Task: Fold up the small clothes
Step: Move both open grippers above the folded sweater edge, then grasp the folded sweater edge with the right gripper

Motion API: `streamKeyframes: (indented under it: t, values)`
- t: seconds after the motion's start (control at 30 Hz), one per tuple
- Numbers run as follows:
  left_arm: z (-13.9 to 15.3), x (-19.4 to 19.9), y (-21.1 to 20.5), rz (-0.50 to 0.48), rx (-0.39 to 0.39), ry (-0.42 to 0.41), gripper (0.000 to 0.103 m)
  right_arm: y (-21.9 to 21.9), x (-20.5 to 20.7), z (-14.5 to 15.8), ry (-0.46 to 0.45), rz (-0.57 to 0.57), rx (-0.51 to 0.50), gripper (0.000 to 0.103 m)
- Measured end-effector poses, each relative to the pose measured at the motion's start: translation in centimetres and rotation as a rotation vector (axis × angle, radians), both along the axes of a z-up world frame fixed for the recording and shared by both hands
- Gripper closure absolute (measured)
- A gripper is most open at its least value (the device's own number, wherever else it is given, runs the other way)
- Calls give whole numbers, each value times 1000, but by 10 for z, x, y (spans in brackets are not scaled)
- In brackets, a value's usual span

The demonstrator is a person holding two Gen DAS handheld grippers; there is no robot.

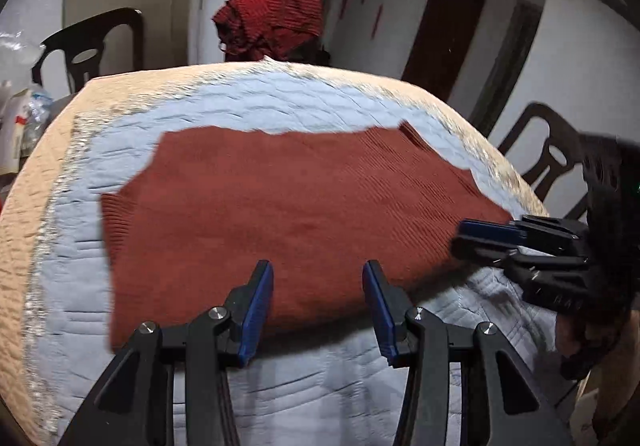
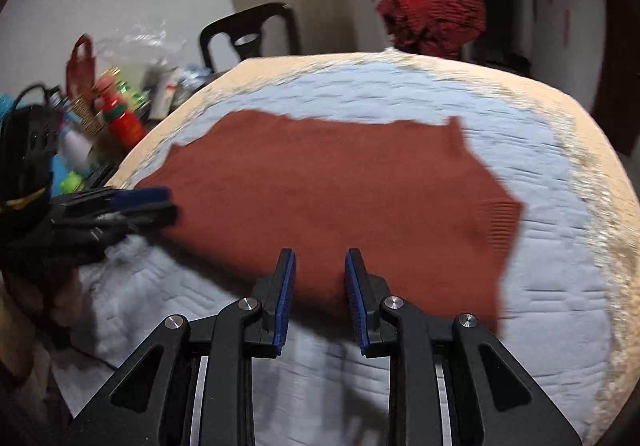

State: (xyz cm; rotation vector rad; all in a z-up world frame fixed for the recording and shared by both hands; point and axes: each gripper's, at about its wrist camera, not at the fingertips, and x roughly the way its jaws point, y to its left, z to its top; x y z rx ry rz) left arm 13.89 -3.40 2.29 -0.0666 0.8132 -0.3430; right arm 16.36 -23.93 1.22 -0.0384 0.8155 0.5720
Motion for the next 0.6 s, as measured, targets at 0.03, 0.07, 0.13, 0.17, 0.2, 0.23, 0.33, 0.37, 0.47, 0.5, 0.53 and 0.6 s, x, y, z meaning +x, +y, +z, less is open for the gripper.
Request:
streamKeyframes:
  t: [0.03,0.07,0.13,0.17,0.2,0.23,0.33,0.37,0.47,0.5,0.53,0.6]
  values:
    - [-4,2,-5,-10,9,5,54,6,-1,-3,1,10,-5,77]
    - [-9,4,-8,1,25,14,54,13,0,-6,-1,23,-14,77]
    - [-17,6,-7,9,27,26,54,15,4,-15,-5,6,-61,78]
    - [-16,4,-4,8,14,22,54,12,6,-17,-1,-5,-64,79]
    - [-15,2,-1,13,10,23,54,6,6,-17,6,-7,-33,79]
    - [-13,0,3,21,9,21,54,-2,6,-15,17,-21,-11,79]
    - [-11,-6,17,57,11,8,54,-25,0,-10,-2,-78,-17,79]
    - [-12,-7,25,77,6,8,54,-34,0,-10,1,-97,-9,79]
    - [-20,-7,43,109,-53,28,54,-63,3,-16,41,-164,50,81]
    - [-20,-9,47,114,-73,30,54,-72,3,-16,55,-174,94,81]
    - [-19,-10,50,122,-78,29,54,-79,2,-16,63,-190,125,81]
    - [-15,-15,55,144,-71,20,54,-87,-2,-14,57,-208,142,81]
